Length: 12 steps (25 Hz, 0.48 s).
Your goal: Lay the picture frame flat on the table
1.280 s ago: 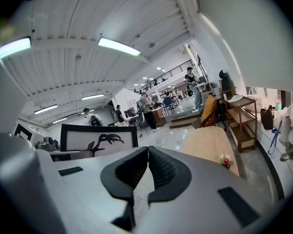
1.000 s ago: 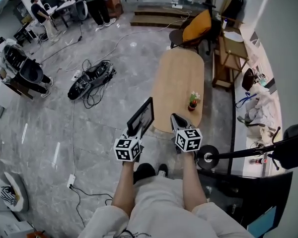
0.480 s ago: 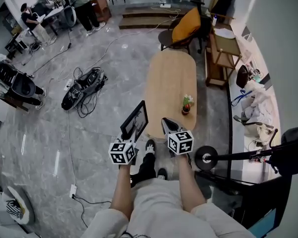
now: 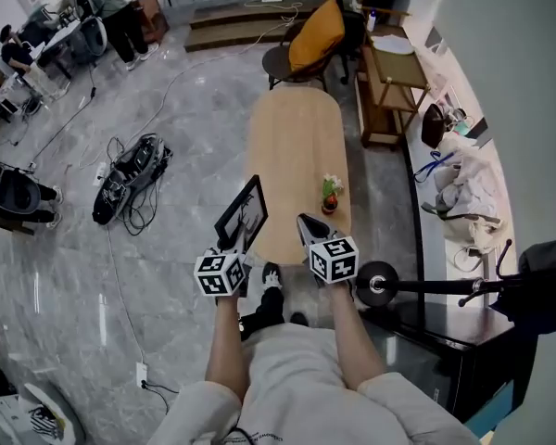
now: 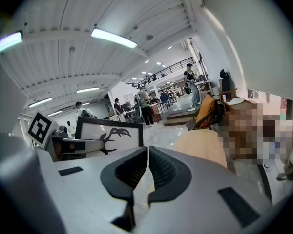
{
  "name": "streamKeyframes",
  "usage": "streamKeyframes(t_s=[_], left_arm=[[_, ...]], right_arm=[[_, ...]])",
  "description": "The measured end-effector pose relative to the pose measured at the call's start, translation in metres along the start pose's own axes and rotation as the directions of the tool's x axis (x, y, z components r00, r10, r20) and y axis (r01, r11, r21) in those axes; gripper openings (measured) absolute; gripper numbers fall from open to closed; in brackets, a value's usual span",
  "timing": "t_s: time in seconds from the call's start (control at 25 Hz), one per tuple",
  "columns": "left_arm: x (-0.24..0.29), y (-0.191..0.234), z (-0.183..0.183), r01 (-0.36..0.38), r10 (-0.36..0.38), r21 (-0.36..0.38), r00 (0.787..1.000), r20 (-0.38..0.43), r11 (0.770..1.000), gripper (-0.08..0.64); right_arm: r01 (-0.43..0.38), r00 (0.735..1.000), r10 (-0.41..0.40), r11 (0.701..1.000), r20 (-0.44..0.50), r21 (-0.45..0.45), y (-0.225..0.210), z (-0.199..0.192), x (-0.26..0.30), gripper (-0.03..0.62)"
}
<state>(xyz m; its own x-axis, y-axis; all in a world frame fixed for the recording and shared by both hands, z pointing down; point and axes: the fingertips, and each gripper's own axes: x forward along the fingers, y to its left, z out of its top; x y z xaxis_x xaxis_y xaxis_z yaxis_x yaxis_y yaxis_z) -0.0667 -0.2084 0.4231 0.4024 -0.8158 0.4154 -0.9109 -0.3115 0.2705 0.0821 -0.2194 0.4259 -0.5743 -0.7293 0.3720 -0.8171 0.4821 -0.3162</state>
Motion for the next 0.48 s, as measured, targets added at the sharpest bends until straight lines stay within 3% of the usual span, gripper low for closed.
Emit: streamKeyframes(t_s=[0.32, 0.48], left_arm=[[0.078, 0.033, 0.017, 0.054, -0.056, -0.031, 0.997, -0.055, 0.998, 0.026], [0.112, 0.055, 0.011, 0.091, -0.087, 0.033, 0.99, -0.11, 0.995, 0.026]], right_arm=[[0.097, 0.995, -0.095, 0.994, -0.033, 0.058, -0.052, 0.008, 0.035, 0.035], [0.12, 0.992, -0.127, 0.968, 0.017, 0.218, -0.074, 0.011, 0.057, 0.035]])
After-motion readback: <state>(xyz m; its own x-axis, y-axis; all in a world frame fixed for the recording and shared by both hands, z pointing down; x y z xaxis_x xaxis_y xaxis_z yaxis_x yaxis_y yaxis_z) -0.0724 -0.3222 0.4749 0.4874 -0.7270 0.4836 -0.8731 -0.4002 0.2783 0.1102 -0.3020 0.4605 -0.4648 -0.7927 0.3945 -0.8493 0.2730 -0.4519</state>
